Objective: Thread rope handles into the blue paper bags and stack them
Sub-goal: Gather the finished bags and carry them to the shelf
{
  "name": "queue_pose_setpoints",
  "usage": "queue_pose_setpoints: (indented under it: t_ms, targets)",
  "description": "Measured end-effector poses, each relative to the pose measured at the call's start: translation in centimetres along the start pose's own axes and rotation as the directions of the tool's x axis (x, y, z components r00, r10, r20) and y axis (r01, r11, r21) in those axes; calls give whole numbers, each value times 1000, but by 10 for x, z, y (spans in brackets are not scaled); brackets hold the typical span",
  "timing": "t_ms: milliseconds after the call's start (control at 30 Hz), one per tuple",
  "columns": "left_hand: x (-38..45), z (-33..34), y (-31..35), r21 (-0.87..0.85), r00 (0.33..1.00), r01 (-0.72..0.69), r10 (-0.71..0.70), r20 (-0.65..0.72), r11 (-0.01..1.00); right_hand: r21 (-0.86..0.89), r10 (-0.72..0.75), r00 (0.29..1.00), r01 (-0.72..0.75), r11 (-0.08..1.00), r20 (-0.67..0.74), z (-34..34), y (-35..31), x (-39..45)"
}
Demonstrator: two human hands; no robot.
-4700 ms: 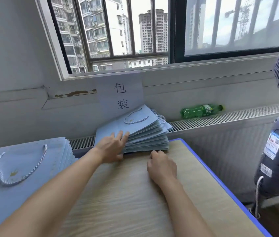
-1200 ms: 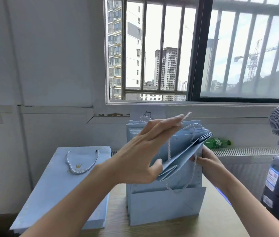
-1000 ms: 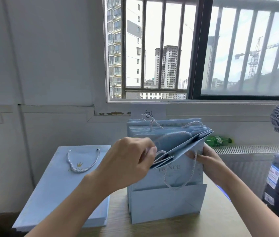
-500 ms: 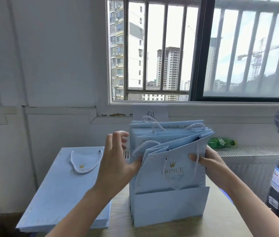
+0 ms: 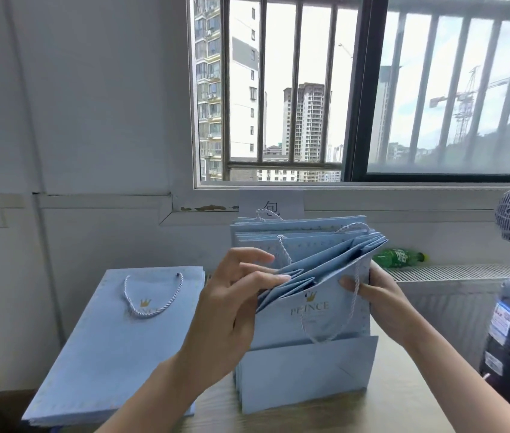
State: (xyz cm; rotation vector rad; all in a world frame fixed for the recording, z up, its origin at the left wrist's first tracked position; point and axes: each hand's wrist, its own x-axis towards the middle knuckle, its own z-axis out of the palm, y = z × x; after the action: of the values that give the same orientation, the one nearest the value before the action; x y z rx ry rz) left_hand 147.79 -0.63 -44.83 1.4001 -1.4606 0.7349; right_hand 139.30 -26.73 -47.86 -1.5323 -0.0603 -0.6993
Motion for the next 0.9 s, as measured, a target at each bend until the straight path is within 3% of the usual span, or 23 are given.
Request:
queue_pose_setpoints:
  t_ms: [167, 300, 500, 600, 667, 733, 833, 900]
  targets:
    - [21, 2, 7, -183, 979, 205, -205, 21, 962, 4, -5, 1000, 5, 1000, 15, 0, -1, -2]
    - [31, 5, 6, -78, 983, 136, -124, 139, 988, 13, -1, 1000, 1, 1000, 21, 0, -3, -3]
    - [37, 5, 4, 11, 885, 299, -282, 371, 954, 21, 6, 1000, -6, 1000, 26, -1, -4, -4]
    - [46, 7, 2, -56, 766, 247, -159, 623, 967, 24, 7, 999, -7, 1000, 32, -2, -3, -5]
    - [49, 9, 3, -136, 712, 226, -68, 698, 965, 30, 0, 999, -1, 1000, 35, -3, -4, -7]
    - [48, 9, 2, -224, 691, 292, -44, 721, 930, 41, -7, 999, 5, 999, 40, -3, -5, -8]
    - [35, 8, -7, -283, 656, 524, -169, 736, 803, 35, -6, 999, 5, 999, 45, -3, -4, -8]
    - [25, 7, -13, -194, 610, 687, -411, 677, 701, 36, 10, 999, -11, 999, 32, -5, -2, -7]
